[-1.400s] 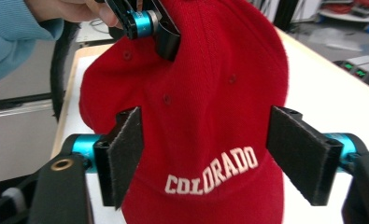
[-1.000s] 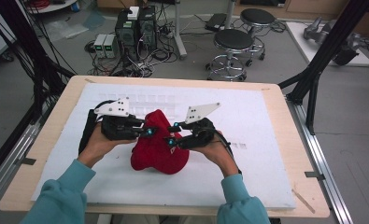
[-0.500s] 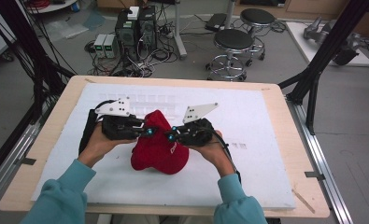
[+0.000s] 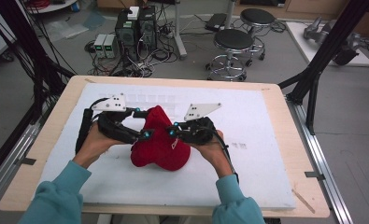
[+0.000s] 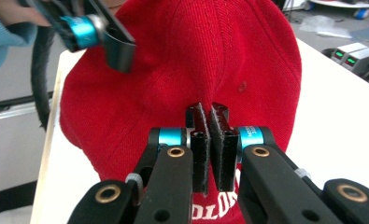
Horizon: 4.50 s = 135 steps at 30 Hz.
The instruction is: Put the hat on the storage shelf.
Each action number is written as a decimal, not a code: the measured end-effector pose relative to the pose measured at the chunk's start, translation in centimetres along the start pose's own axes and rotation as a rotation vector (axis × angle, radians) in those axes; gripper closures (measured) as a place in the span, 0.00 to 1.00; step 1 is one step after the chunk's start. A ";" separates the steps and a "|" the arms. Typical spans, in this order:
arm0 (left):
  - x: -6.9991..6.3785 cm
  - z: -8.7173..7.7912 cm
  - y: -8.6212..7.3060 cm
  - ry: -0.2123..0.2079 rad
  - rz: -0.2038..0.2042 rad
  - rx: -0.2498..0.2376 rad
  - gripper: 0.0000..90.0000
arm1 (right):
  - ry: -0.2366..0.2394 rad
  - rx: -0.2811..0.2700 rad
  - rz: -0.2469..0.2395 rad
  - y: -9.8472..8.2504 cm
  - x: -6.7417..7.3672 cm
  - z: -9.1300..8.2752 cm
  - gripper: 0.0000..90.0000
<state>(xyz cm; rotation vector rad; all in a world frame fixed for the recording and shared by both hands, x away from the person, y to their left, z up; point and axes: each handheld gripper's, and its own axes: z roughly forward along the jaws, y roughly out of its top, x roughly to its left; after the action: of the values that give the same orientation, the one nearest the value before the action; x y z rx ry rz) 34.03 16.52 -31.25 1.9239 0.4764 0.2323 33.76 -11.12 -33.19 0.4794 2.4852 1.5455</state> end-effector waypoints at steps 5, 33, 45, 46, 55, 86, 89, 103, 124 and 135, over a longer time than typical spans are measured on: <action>0.0 -1.2 0.0 0.052 0.007 -0.045 0.08 | -0.058 -0.017 0.022 0.2 0.0 -0.4 0.97; -1.2 -4.4 -7.3 0.162 -0.133 -0.065 0.08 | -0.209 -0.098 0.090 1.9 -0.3 -1.2 0.97; -2.7 -2.6 -8.7 0.168 -0.187 -0.105 0.08 | -0.236 -0.122 0.101 2.5 0.1 -0.9 0.97; -2.8 -2.4 -8.7 0.170 -0.191 -0.114 0.09 | -0.235 -0.124 0.103 2.6 0.1 -0.9 0.97; -4.2 0.2 -9.0 0.173 -0.213 -0.159 0.12 | -0.240 -0.145 0.111 2.9 0.3 -0.9 0.97; -5.4 2.4 -8.9 0.138 -0.201 -0.276 0.92 | -0.221 -0.178 0.143 3.2 0.9 -0.7 0.97; -5.3 2.3 -8.9 0.137 -0.212 -0.280 0.94 | -0.216 -0.182 0.136 3.2 0.9 -0.7 0.97; -5.2 1.8 -8.9 0.135 -0.215 -0.263 0.95 | -0.187 -0.207 0.103 3.4 0.9 -0.6 0.59; -1.7 -3.8 -4.4 0.315 -0.108 -0.273 0.95 | -0.359 -0.171 0.091 0.1 1.6 -4.2 0.00; 1.5 -4.0 -3.5 0.414 -0.079 -0.227 0.95 | -0.434 -0.173 0.161 -4.1 1.7 -7.1 0.00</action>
<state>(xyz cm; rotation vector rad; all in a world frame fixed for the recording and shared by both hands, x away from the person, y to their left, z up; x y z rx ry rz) 33.07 21.67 -32.96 1.6317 0.7636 0.6138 29.22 -18.12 -33.67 0.8953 2.0098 1.5001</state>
